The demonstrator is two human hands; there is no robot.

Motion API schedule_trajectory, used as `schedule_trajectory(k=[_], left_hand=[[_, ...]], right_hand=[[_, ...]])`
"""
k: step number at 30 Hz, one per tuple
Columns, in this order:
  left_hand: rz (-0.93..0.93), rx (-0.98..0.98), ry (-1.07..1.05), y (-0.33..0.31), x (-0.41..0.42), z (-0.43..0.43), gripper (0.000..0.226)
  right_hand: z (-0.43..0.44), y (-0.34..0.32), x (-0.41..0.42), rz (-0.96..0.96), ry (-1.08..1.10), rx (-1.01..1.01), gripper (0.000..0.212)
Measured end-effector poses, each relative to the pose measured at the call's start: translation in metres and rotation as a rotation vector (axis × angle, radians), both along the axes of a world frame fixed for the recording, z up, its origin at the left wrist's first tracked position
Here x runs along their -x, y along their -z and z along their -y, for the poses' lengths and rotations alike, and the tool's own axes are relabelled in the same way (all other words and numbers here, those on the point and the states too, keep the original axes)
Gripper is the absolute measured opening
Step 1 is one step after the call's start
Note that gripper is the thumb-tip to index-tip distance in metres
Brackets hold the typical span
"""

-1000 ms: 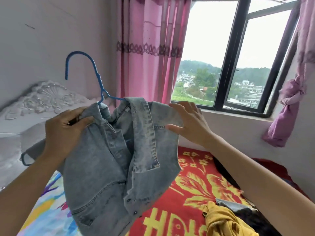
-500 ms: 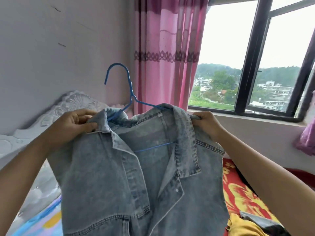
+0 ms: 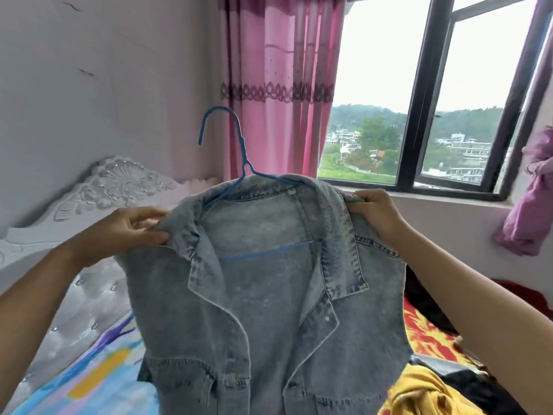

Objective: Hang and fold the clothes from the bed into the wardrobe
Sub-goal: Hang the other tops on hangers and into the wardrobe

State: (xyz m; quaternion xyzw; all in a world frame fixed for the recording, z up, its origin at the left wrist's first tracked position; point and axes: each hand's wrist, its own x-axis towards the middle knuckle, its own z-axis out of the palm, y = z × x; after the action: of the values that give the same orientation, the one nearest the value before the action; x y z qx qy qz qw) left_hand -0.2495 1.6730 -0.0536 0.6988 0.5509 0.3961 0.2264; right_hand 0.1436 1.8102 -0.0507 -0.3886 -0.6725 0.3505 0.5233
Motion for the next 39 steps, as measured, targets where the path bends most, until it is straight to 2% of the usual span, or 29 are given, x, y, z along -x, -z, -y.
schedule_trajectory(k=[1,3,4,6,8,10,11,13,14,16,18,21,23,25,27,30,32,34,36,39], left_hand=[[-0.032,-0.006,-0.023,0.000,-0.003,0.000,0.040],[-0.039,-0.075,-0.064,0.001,-0.007,-0.005,0.025],[0.004,-0.143,-0.104,0.004,-0.008,-0.008,0.035],[0.100,-0.294,-0.200,0.007,-0.016,-0.013,0.053],[0.113,-0.412,-0.263,0.006,-0.029,-0.018,0.048],[0.092,-0.482,-0.314,0.002,-0.043,-0.021,0.025],[0.084,-0.510,-0.367,0.001,-0.047,-0.023,0.020],[0.100,-0.564,-0.436,0.000,-0.053,-0.025,0.032],[0.123,-0.585,-0.454,0.001,-0.057,-0.024,0.041],[0.165,-0.612,-0.479,0.003,-0.064,-0.021,0.051],[0.208,-0.647,-0.491,0.003,-0.069,-0.018,0.048],[0.199,-0.671,-0.515,0.003,-0.064,-0.017,0.032],[0.193,-0.667,-0.516,0.003,-0.058,-0.016,0.022],[0.203,-0.657,-0.507,0.004,-0.055,-0.014,0.022],[0.214,-0.660,-0.491,0.004,-0.053,-0.011,0.023],[0.230,-0.636,-0.454,0.003,-0.051,-0.010,0.031],[0.214,-0.608,-0.420,0.005,-0.048,-0.012,0.034],[0.193,-0.595,-0.406,0.007,-0.045,-0.014,0.030],[0.187,-0.614,-0.412,0.010,-0.042,-0.015,0.026],[0.178,-0.628,-0.429,0.017,-0.044,-0.014,0.024]], right_hand=[[0.003,0.000,-0.003,-0.022,0.010,-0.005,0.047],[0.003,0.004,-0.009,-0.055,0.036,-0.010,0.032],[0.005,0.005,-0.013,-0.060,0.042,-0.004,0.029],[0.006,0.007,-0.020,-0.015,0.051,-0.032,0.039],[0.008,0.004,-0.026,0.113,0.092,-0.075,0.045],[0.007,-0.002,-0.029,0.322,0.148,-0.100,0.037],[0.006,-0.005,-0.029,0.472,0.183,-0.120,0.030],[0.011,-0.013,-0.026,0.675,0.225,-0.144,0.014],[0.011,-0.016,-0.024,0.666,0.178,-0.131,0.011],[0.019,-0.023,-0.017,0.429,0.014,-0.085,0.018],[0.021,-0.026,-0.013,0.324,0.034,-0.175,0.023],[0.026,-0.029,-0.011,0.378,0.159,-0.421,0.034],[0.029,-0.033,-0.010,0.402,0.118,-0.440,0.043],[0.031,-0.037,-0.007,0.498,0.085,-0.433,0.037],[0.029,-0.042,-0.003,0.538,0.081,-0.390,0.024],[0.029,-0.048,0.004,0.402,0.083,-0.331,0.032],[0.031,-0.053,0.008,0.318,0.082,-0.206,0.039],[0.032,-0.056,0.008,0.341,0.096,-0.069,0.046],[0.030,-0.057,0.007,0.403,0.083,0.032,0.045],[0.026,-0.059,0.005,0.387,-0.046,0.282,0.037]])
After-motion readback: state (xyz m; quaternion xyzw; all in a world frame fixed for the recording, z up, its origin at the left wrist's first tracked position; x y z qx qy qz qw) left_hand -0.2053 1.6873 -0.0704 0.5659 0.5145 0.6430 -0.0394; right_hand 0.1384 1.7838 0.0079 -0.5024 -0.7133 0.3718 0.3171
